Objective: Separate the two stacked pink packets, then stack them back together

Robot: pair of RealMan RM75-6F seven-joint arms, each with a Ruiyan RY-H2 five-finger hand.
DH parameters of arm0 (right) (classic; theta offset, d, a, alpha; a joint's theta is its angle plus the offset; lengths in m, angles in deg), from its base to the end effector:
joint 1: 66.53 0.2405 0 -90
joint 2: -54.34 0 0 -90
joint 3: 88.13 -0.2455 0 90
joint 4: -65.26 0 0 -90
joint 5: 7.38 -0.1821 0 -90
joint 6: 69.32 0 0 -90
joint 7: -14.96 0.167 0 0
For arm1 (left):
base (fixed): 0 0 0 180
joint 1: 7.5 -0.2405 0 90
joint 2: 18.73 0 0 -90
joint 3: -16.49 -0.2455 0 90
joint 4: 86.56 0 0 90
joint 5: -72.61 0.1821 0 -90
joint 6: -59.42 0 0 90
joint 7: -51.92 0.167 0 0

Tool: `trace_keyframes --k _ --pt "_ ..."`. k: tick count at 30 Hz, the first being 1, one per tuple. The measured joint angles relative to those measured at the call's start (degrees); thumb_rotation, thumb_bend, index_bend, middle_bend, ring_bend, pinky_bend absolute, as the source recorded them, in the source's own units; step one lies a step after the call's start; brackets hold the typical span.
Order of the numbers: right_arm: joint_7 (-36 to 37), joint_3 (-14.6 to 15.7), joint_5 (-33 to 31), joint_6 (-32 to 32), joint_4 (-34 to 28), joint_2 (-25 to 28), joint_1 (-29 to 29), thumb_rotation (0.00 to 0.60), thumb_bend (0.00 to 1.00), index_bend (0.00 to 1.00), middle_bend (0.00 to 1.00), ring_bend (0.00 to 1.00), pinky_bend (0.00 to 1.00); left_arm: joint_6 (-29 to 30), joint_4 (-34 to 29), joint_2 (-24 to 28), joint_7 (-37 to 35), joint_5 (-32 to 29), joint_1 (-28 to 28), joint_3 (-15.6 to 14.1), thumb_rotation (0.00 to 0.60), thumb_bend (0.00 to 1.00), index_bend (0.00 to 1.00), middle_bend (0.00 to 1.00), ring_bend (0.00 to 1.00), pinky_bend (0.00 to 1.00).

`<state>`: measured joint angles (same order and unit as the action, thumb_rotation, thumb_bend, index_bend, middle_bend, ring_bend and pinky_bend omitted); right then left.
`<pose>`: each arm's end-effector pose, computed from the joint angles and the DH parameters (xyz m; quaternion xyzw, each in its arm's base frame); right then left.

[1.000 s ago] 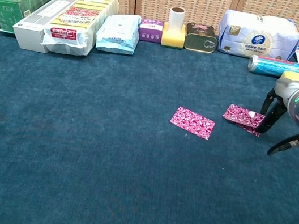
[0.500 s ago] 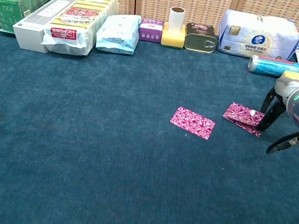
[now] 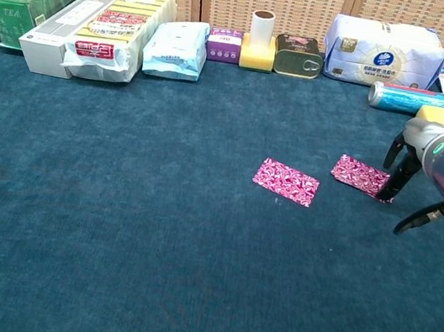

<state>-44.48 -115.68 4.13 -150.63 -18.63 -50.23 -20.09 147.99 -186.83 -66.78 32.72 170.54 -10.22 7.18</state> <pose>-0.1748 -0.3531 -0.0147 0.5415 -0.5532 0.1491 0.6152 -0.2832 0.1209 0.2159 -0.5924 -0.5055 -0.3827 0.4971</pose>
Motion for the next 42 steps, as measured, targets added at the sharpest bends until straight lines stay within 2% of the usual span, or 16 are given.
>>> trace_keyframes --k 10,19,23,29,37,42 --pt "3.11 0.79 2.91 1.36 -1.86 0.12 -0.6 0.6 0.28 0.31 0.01 0.0 0.05 -0.08 -0.02 -0.07 0.16 -0.02 0.03 0.01 0.6 0.03 0.0 0.0 0.0 0.04" --pt "7.51 4.71 8.35 8.73 -8.2 1.93 -1.44 0.6 0.28 0.31 0.01 0.0 0.04 -0.21 -0.16 -0.12 0.43 -0.03 0.07 0.01 0.6 0.03 0.0 0.0 0.0 0.04" --pt "7.87 5.1 8.62 7.12 -9.21 0.48 -0.56 0.6 0.27 0.31 0.0 0.0 0.04 -0.31 -0.12 -0.04 0.18 -0.06 0.13 0.0 0.6 0.02 0.0 0.0 0.0 0.04" --pt "5.74 4.45 7.3 2.94 -6.64 -3.29 1.96 0.6 0.27 0.31 0.0 0.0 0.03 0.4 0.36 0.13 -0.9 0.19 -0.06 -0.02 0.6 0.03 0.0 0.0 0.0 0.04" --pt "4.26 2.68 6.34 -1.38 -1.22 -7.19 3.71 0.6 0.26 0.29 0.0 0.0 0.01 0.95 1.12 0.29 -2.08 0.89 -0.17 -0.23 0.6 0.03 0.0 0.0 0.0 0.04" --pt "2.98 1.1 4.77 -2.58 -1.71 -8.1 3.99 0.6 0.26 0.28 0.0 0.0 0.01 0.79 1.17 0.35 -2.19 1.09 -0.05 -0.32 0.6 0.03 0.0 0.0 0.0 0.04"
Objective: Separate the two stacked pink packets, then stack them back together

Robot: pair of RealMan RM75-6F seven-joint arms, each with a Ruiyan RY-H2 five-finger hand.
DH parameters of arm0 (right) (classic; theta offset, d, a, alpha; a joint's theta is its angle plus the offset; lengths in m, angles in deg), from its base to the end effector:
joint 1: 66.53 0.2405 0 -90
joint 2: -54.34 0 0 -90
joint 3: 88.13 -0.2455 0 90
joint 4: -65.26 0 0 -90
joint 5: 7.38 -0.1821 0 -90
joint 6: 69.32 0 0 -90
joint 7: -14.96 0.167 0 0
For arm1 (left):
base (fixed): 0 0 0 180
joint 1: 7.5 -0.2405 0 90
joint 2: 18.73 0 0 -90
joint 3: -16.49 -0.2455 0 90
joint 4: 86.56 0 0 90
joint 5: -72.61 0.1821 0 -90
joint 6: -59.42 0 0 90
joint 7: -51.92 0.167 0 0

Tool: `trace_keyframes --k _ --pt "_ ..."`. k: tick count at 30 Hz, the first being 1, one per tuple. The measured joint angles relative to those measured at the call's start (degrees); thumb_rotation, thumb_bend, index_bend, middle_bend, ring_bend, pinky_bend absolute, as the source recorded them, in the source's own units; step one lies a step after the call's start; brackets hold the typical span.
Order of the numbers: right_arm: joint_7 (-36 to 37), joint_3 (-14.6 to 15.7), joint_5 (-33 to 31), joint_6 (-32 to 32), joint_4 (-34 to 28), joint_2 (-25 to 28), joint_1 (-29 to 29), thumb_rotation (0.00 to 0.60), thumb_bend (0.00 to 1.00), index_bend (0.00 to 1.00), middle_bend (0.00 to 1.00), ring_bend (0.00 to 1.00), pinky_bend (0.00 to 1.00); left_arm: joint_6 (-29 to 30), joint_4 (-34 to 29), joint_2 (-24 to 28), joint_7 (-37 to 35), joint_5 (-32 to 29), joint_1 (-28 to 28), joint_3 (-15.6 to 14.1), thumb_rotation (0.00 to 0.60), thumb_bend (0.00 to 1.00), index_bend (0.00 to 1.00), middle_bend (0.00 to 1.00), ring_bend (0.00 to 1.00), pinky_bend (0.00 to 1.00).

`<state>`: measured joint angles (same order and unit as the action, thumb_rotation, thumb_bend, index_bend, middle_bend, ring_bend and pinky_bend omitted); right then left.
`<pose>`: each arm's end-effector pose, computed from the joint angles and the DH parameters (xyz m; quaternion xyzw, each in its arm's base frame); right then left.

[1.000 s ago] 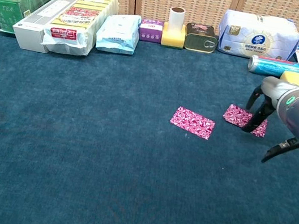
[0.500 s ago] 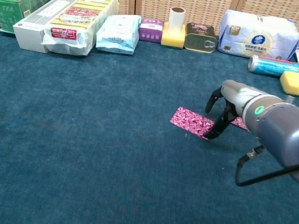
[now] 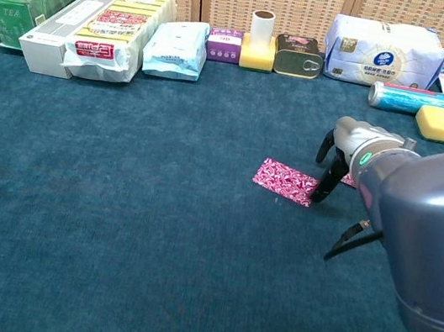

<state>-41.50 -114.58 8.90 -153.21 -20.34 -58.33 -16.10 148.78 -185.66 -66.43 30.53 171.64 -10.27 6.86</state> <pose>-0.1144 -0.3346 -0.0567 0.5787 -0.5535 0.2063 0.5623 -0.2834 0.1193 0.2189 -0.5936 -0.5065 -0.3895 0.4894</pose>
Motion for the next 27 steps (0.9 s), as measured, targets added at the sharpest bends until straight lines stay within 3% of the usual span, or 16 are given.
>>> trace_keyframes --k 27 --pt "-2.1 -3.19 -0.37 -0.97 2.36 -4.43 1.53 0.6 0.25 0.27 0.0 0.0 0.0 0.57 0.93 0.06 -1.41 0.69 -0.04 -0.35 0.6 0.03 0.0 0.0 0.0 0.04"
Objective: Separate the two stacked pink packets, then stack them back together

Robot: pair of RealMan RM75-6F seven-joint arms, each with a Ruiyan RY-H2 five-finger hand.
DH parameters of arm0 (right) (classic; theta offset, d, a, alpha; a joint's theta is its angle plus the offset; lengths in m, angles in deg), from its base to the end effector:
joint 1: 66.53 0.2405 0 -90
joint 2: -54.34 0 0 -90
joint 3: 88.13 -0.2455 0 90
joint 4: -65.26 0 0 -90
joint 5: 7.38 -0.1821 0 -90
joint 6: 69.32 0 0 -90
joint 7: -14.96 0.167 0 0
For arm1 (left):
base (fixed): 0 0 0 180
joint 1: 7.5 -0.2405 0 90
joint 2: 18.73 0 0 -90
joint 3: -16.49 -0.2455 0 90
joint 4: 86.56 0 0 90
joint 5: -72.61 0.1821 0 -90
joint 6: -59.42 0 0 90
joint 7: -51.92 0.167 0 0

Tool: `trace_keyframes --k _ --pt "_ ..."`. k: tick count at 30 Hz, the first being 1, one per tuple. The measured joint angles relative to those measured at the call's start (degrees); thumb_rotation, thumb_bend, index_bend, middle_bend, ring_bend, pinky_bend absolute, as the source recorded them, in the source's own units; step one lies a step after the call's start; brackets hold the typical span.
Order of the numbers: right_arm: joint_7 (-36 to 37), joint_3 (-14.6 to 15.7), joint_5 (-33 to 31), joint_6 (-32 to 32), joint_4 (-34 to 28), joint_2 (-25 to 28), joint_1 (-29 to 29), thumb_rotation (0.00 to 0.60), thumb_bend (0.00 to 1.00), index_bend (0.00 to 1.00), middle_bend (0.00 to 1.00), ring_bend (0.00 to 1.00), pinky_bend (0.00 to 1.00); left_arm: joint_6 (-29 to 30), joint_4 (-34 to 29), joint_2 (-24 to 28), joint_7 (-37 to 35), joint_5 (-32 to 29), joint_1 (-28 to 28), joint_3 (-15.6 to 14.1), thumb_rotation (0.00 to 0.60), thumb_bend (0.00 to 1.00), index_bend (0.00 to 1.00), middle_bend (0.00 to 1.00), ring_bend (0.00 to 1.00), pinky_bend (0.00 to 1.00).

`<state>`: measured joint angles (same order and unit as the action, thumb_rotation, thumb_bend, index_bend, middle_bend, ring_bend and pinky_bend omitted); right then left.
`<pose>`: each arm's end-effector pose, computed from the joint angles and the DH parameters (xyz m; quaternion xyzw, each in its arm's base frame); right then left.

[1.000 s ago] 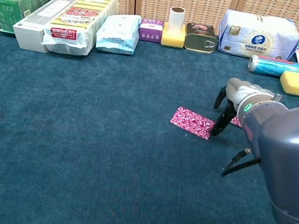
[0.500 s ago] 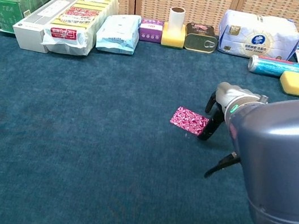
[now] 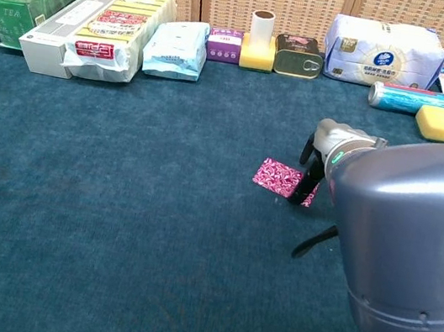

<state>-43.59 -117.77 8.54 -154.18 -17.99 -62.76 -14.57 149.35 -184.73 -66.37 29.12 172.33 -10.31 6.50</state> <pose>-0.0976 -0.3310 -0.0710 0.5749 -0.5650 0.2039 0.5556 -0.2841 0.1177 0.2201 -0.5944 -0.5079 -0.3931 0.4840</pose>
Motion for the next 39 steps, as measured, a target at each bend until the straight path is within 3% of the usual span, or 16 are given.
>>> trace_keyframes --k 22,30,39 --pt "0.25 0.36 1.81 1.69 1.56 -1.15 -0.45 0.6 0.25 0.3 0.0 0.0 0.0 0.03 -0.17 -0.13 0.48 -0.02 -0.02 -0.06 0.6 0.03 0.0 0.0 0.0 0.04" --pt "0.9 0.33 2.76 1.55 2.29 -1.84 -0.65 0.6 0.29 0.38 0.01 0.0 0.0 0.14 -0.02 -0.13 0.26 0.09 -0.02 -0.1 0.6 0.03 0.0 0.0 0.0 0.04" --pt "0.48 0.32 3.26 1.37 1.33 -1.7 -1.02 0.6 0.31 0.4 0.01 0.0 0.0 -0.06 -0.1 -0.15 0.34 -0.06 0.07 -0.09 0.6 0.03 0.0 0.0 0.0 0.04"
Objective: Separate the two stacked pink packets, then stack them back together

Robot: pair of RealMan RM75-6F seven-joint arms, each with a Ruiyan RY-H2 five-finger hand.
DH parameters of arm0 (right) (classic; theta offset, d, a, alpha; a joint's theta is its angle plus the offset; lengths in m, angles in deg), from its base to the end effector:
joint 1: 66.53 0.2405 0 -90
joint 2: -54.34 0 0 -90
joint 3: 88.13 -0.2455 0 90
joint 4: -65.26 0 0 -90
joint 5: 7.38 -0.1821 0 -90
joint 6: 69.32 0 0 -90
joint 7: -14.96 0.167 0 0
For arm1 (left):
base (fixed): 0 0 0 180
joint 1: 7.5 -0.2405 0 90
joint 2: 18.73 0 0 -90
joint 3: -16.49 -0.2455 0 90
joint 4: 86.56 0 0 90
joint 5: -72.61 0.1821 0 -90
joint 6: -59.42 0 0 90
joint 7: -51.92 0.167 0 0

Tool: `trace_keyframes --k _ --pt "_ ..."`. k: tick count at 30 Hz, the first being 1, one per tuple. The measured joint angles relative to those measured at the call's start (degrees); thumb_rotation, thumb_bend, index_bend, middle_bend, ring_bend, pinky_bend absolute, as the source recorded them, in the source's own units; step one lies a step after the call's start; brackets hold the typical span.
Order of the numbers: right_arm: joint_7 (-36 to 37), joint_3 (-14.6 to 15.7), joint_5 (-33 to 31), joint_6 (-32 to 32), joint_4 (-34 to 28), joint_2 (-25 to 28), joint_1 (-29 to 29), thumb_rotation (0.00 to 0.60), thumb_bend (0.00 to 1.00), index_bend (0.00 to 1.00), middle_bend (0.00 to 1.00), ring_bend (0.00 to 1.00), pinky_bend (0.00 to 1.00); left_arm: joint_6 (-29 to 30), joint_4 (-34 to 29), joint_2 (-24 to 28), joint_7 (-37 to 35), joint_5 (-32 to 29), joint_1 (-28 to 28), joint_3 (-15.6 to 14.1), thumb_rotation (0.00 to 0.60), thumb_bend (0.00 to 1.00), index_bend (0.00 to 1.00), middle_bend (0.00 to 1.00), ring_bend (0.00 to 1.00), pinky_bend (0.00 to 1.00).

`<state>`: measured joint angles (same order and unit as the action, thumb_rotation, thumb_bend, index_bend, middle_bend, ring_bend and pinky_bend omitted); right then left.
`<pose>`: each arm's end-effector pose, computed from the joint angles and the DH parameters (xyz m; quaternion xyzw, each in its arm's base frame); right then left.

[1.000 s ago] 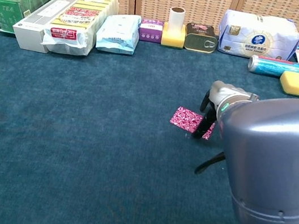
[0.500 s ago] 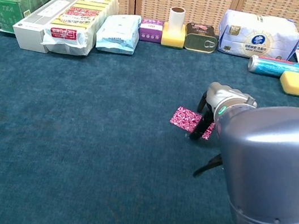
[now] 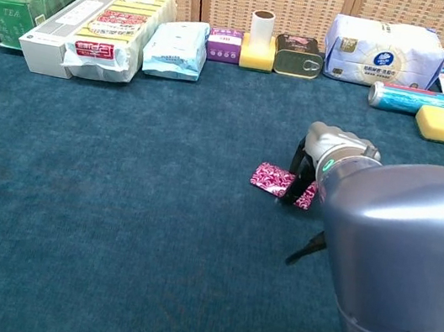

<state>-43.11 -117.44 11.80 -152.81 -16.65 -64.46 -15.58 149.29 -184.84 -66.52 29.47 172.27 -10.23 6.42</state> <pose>-0.0939 -0.3287 -0.0780 0.5813 -0.5587 0.2175 0.5501 -0.2839 0.1178 0.2191 -0.5950 -0.5076 -0.3924 0.4840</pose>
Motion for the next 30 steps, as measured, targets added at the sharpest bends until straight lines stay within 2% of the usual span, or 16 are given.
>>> trace_keyframes --k 8,15,22,30 --pt "-0.83 0.06 1.61 -1.56 -5.17 2.98 -0.76 0.6 0.31 0.4 0.01 0.0 0.0 -0.29 -0.2 -0.01 0.35 -0.04 0.12 -0.03 0.6 0.03 0.0 0.0 0.0 0.04" --pt "-2.47 -0.54 0.3 -1.41 -9.01 9.8 -2.96 0.6 0.31 0.4 0.0 0.0 0.0 -0.14 -0.28 -0.05 0.64 0.33 0.0 -0.19 0.6 0.03 0.0 0.0 0.0 0.04" --pt "-1.24 0.08 -0.29 1.06 -10.08 15.45 -5.9 0.6 0.31 0.4 0.0 0.0 0.0 -0.6 -0.83 -0.25 1.87 0.13 0.07 -0.15 0.6 0.03 0.0 0.0 0.0 0.04" --pt "1.42 1.96 -1.98 6.43 -8.22 16.64 -6.57 0.6 0.31 0.4 0.0 0.0 0.0 -0.43 -1.18 -0.39 2.58 0.02 -0.14 -0.19 0.6 0.03 0.0 0.0 0.0 0.04"
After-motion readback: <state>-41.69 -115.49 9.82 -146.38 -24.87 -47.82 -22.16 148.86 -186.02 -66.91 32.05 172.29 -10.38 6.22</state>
